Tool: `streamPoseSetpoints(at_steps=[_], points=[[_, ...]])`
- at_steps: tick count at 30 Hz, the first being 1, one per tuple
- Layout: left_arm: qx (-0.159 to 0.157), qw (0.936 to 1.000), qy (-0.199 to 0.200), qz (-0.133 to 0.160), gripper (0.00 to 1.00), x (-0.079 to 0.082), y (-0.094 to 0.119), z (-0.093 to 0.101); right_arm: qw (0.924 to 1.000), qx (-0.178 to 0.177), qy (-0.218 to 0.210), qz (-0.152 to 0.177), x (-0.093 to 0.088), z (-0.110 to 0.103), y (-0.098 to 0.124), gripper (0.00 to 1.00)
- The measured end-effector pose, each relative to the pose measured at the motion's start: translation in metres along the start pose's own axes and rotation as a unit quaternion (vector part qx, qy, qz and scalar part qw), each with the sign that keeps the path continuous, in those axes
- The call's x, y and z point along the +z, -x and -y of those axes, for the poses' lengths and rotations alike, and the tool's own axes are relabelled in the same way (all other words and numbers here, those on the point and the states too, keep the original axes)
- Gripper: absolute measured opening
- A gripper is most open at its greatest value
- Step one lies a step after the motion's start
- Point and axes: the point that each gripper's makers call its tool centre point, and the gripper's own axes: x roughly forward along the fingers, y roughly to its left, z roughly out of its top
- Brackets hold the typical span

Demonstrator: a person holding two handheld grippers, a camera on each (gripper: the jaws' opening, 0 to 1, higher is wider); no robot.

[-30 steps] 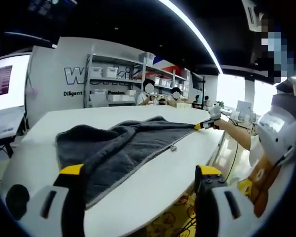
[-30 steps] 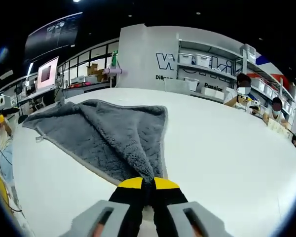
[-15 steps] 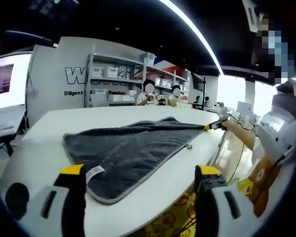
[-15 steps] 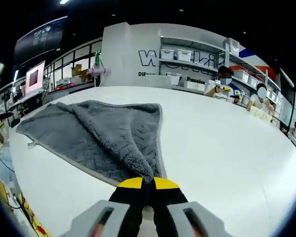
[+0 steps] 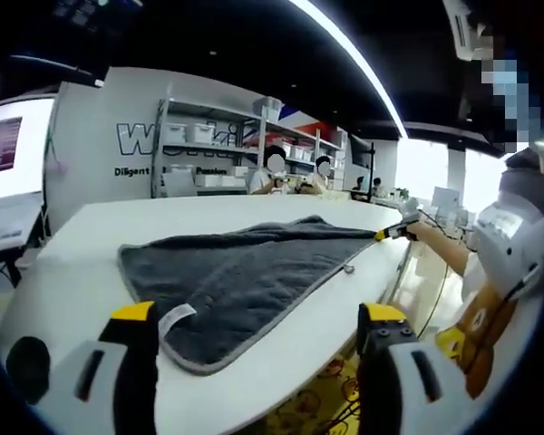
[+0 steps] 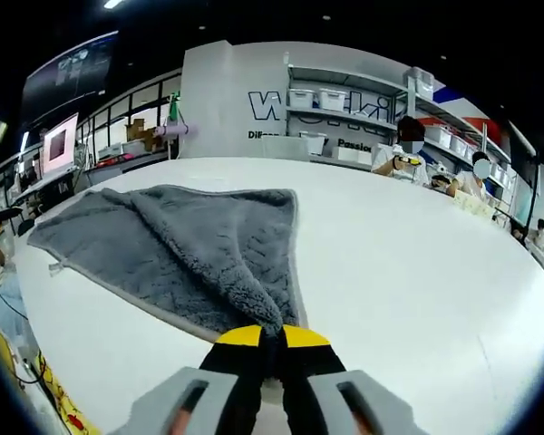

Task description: Fold the towel on the table until its edges align and the towel forms a compact rectangular stack.

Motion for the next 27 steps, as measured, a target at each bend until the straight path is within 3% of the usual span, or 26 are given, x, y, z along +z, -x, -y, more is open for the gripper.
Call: streamPoseSetpoints(at_steps=[13,20,27], points=[[0.001,1.0,0.0,0.001,0.96,0.002,0.0,0.001,0.9997,0.0,-0.011,0.021,0.01,-0.004,0.012,0.14],[0.008,1.0,0.003,0.001,0.96,0.003,-0.005,-0.001,0.9956,0.011,-0.008,0.092,0.046,-0.023,0.042,0.2],[0.008,1.0,-0.001,0.003,0.96,0.006,-0.01,-0.002,0.985,0.078,-0.016,0.153,0.082,-0.07,0.064,0.3]])
